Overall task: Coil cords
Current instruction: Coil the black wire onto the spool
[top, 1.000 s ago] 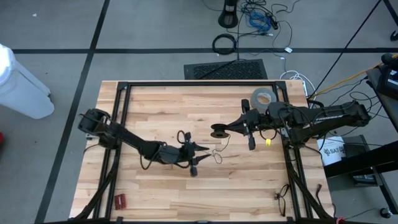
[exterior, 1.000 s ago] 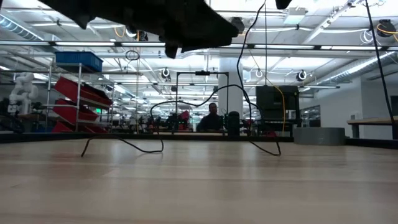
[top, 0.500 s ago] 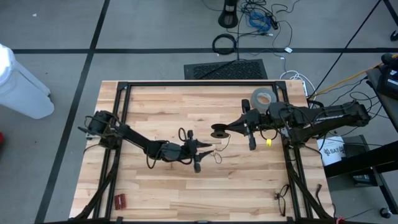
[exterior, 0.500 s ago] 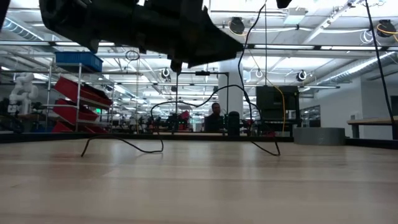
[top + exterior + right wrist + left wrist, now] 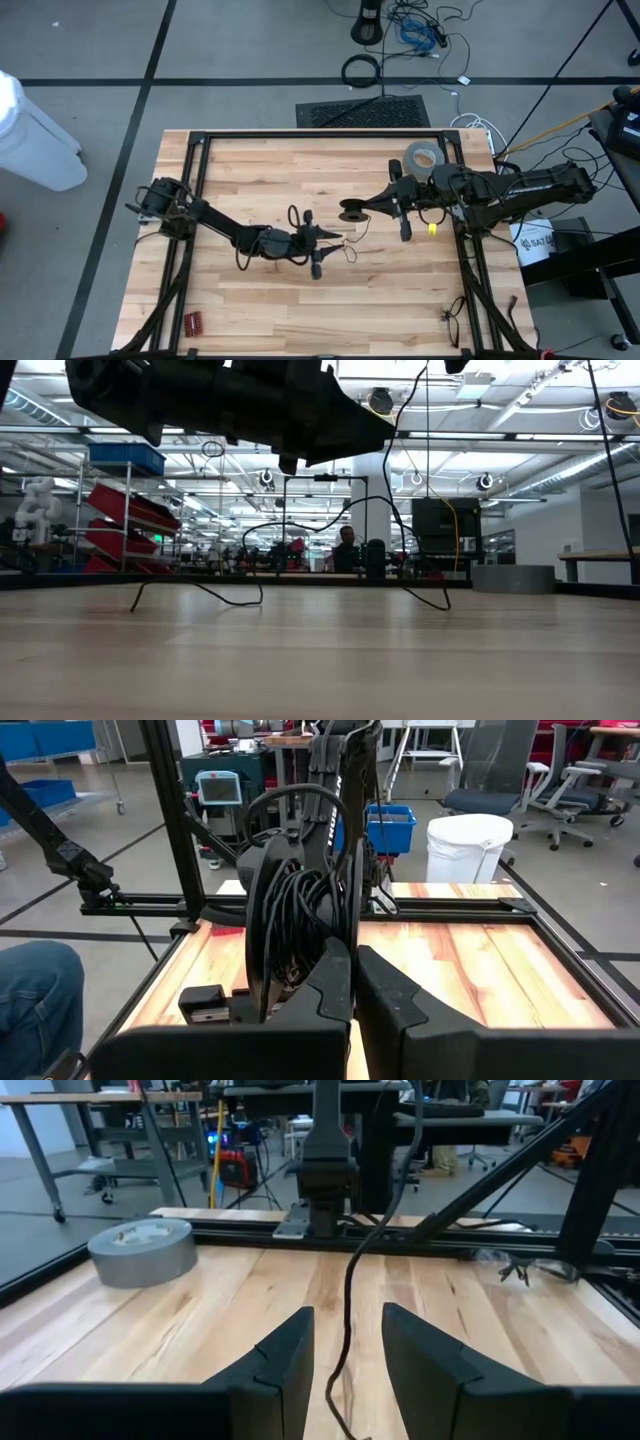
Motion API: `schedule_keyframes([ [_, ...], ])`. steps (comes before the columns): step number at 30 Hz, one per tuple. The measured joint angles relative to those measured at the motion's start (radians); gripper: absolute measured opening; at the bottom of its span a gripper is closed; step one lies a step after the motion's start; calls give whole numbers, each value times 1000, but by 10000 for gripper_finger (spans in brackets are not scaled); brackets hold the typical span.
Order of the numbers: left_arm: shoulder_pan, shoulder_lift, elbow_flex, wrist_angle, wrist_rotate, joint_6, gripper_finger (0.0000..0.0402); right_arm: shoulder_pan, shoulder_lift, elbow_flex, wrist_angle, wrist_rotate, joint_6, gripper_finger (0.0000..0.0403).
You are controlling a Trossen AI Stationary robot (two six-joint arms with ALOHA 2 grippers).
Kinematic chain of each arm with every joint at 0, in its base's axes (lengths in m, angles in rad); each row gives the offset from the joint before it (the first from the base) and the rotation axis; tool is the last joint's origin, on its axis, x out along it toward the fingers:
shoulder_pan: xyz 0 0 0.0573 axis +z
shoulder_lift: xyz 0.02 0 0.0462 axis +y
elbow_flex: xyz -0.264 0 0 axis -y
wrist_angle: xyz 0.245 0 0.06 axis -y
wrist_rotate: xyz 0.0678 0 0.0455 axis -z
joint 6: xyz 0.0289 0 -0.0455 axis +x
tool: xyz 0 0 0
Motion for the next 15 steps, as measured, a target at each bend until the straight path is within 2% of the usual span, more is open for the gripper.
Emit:
schedule_keyframes([
  [15, 5, 71, 60, 19, -8, 2, 127, 0, 0, 0, -1, 0, -2, 0],
])
